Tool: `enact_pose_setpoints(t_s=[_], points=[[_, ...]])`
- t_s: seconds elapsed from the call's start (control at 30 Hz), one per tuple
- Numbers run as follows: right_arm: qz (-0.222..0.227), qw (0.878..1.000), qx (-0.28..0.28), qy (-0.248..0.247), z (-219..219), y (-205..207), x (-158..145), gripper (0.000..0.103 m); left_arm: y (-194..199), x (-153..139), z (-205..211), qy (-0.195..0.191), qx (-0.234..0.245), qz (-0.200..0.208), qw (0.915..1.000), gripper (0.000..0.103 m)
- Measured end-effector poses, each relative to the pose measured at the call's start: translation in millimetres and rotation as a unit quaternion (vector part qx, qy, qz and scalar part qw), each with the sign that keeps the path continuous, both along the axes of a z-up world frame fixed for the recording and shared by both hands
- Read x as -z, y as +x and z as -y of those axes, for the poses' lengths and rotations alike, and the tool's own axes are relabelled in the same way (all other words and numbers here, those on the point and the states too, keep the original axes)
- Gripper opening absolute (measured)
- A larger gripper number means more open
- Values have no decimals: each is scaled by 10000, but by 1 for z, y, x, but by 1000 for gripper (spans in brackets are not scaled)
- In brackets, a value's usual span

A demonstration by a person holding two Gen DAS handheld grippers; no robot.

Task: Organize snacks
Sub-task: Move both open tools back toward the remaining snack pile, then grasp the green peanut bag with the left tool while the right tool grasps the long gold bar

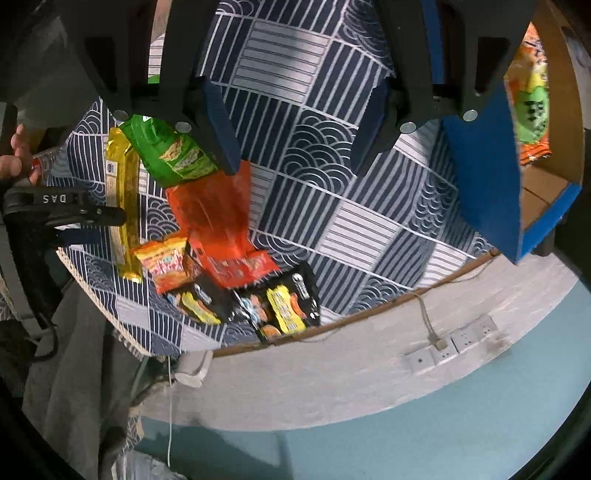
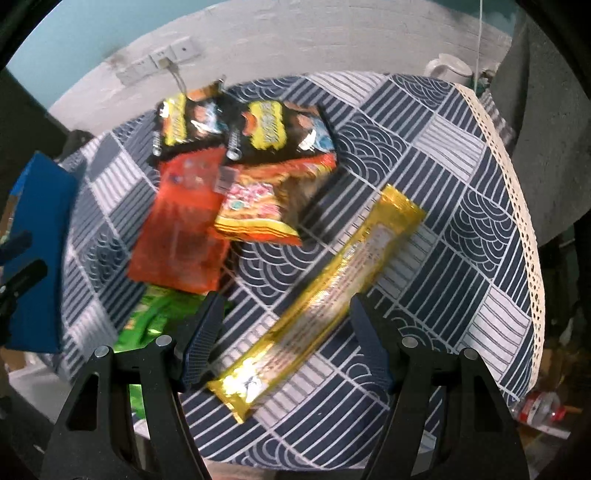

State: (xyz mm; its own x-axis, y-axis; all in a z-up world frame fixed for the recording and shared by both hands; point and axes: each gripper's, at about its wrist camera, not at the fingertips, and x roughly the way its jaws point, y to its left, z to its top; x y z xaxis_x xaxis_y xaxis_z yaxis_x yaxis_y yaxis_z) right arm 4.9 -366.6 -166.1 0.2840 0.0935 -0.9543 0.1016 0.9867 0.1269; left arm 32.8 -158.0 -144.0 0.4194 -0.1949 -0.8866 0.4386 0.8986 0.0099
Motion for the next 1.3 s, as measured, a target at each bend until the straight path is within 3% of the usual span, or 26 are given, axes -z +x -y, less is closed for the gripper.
enact_pose_setpoints(t_s=[0.3,0.37,0.73,0.83,0.9,1.03,1.3], points=[[-342,9993,166,5,5,-3,30,71,4,19,10,-35,4,-310,9995,63],[-412,9991,96,-11,5,-4,34,58,5,21,11,-54,-14,-370,9993,63],[-661,9970,-193,-353,39,-31,26,39,5,26,30,-281,-16,-755,9967,65],[-660,9965,-158,-488,56,-40,23,39,3,24,43,-396,56,-873,9954,67],[-643,9963,-113,-553,66,-44,21,39,1,22,53,-470,107,-928,9945,74],[-427,9988,49,-226,86,-55,18,39,-3,23,71,-509,182,-1061,9929,75],[-136,9997,206,5,103,-54,21,39,-10,33,105,-254,404,-1215,9914,79]])
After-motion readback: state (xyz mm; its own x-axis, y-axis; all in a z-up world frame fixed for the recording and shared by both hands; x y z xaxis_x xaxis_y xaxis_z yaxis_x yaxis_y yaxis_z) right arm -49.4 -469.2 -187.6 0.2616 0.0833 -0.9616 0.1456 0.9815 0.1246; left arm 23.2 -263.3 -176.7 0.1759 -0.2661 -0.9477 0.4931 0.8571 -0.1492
